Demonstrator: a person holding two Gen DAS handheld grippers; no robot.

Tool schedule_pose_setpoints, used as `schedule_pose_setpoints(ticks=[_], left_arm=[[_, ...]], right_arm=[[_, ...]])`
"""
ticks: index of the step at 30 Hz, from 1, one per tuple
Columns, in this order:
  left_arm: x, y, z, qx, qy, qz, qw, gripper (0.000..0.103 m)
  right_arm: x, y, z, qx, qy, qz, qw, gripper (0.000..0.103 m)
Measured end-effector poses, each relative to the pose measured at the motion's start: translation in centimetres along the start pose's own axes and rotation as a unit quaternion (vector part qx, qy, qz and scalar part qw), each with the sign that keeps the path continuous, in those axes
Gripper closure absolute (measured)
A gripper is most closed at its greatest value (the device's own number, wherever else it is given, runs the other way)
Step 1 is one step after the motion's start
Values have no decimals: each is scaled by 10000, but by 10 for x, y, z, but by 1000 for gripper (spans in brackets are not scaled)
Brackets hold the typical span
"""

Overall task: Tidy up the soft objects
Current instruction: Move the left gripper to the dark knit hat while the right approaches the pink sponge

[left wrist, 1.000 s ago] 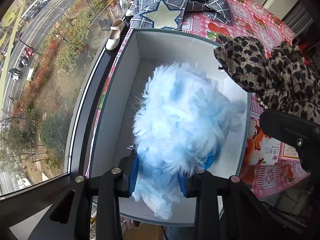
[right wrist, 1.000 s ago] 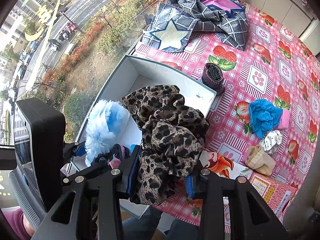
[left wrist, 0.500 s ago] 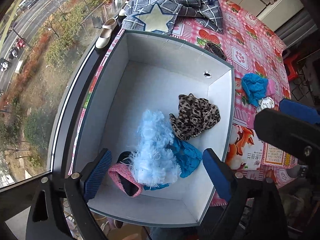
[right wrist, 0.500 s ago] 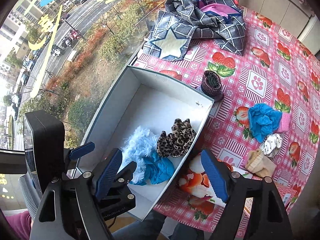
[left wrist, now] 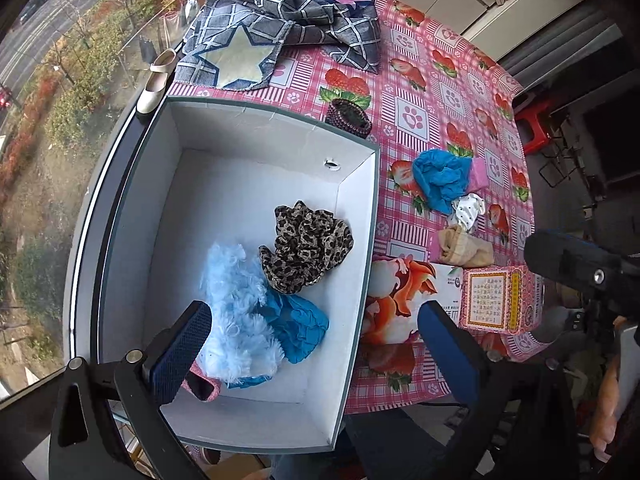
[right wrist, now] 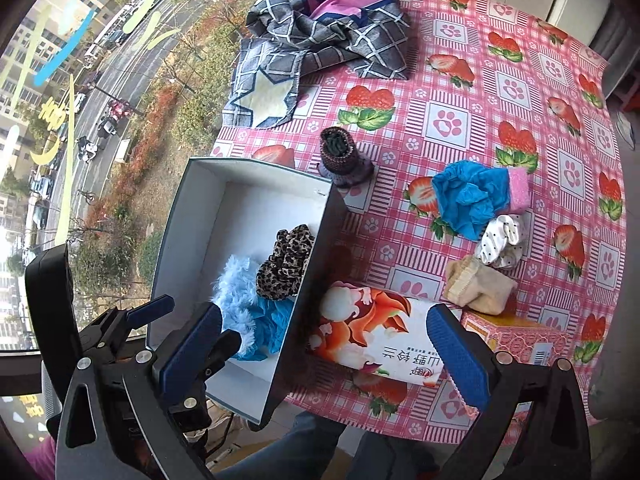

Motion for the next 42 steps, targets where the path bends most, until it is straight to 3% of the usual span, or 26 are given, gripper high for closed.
schedule_pose_setpoints(ticks=[4, 11, 17, 29, 41, 42], left_arm=[[-5, -20, -19, 132, -27, -64, 9999, 0], [3, -62, -50, 406, -425, -150, 9982, 0], [36, -101, -68, 319, -645, 128, 9973, 0], [112, -164, -80, 17, -1232, 825, 9889, 0], [164, -164, -88, 222, -1558, 1643, 9738, 10], [169, -163, -88, 261, -1547, 1710, 9727, 16]], right_arm=[[-28, -3, -40, 375, 78, -188, 9991, 0], [-63, -8, -115, 1099, 106, -402, 9931, 0], [-66, -8, -169, 1570, 15, -318, 9871, 0], [-22, -36, -232, 1849, -151, 190, 9825, 0], [61, -79, -248, 1593, -65, 834, 9837, 0], [67, -81, -251, 1571, -9, 874, 9837, 0]])
Point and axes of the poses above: each gripper's, at about its wrist camera, not at the fingertips, and x roughly the way its jaws point, z to its left, y to its underside, the point moved 6 cm from there along x, roughly the way its jaws point, and after that the axes turned 13 degrees about -y, right-handed, at the moved point
